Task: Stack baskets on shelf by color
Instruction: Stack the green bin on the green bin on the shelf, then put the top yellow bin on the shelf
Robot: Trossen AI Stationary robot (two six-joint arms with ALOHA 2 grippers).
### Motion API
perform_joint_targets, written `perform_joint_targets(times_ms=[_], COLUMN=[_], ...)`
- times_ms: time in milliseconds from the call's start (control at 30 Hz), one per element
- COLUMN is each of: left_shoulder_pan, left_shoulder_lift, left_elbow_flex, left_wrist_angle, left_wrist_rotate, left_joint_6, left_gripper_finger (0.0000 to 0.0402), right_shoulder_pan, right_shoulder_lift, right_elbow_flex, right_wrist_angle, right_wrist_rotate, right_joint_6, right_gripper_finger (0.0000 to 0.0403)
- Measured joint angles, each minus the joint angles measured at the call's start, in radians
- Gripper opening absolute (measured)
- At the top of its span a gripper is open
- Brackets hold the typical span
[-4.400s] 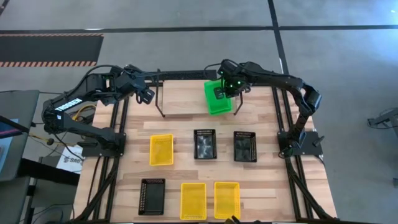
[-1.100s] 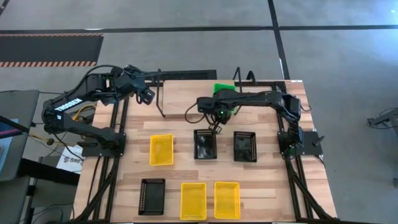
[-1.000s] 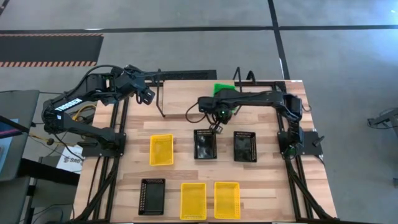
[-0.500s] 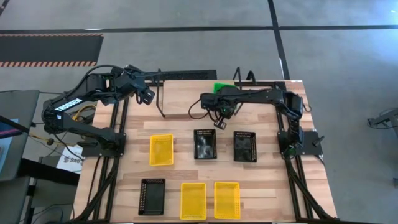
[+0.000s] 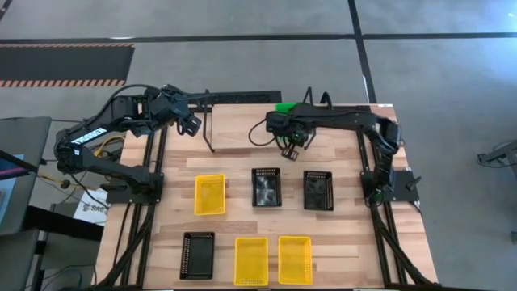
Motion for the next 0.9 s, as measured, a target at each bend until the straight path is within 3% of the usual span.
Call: perform_joint_targets(times_ms=[267,500,633,900], left_shoulder_pan=[0.0,0.0,-0.022,-0.153], left_shoulder_lift=[0.0,0.0,0.0,-0.009], left_elbow_flex=[0.0,0.0,0.0,-0.006], left_wrist_angle=[-0.062,-0.114,-0.119,-0.234], left_wrist_rotate=[0.017,0.057,0.093,0.03], left_joint_6=[-0.013,-0.013,0.021,-0.055], left_gripper_finger=[0.0224,0.0224,0.0224,0.0224], right_shoulder_pan=[0.105,0.197,0.255,0.369], right_shoulder_lift=[-0.196,-0.418,-0.516,-0.601], right_elbow_flex=[0.058,0.06,0.06,0.06], right_wrist_angle=[-0.007,-0.103,-0.157,-0.163], right_wrist_rotate=[-0.017,0.158,0.207,0.241], right_joint_6=[0.198,0.538,0.722,0.871], right_gripper_finger=[0.0001,0.0016,0.0016,0.0015])
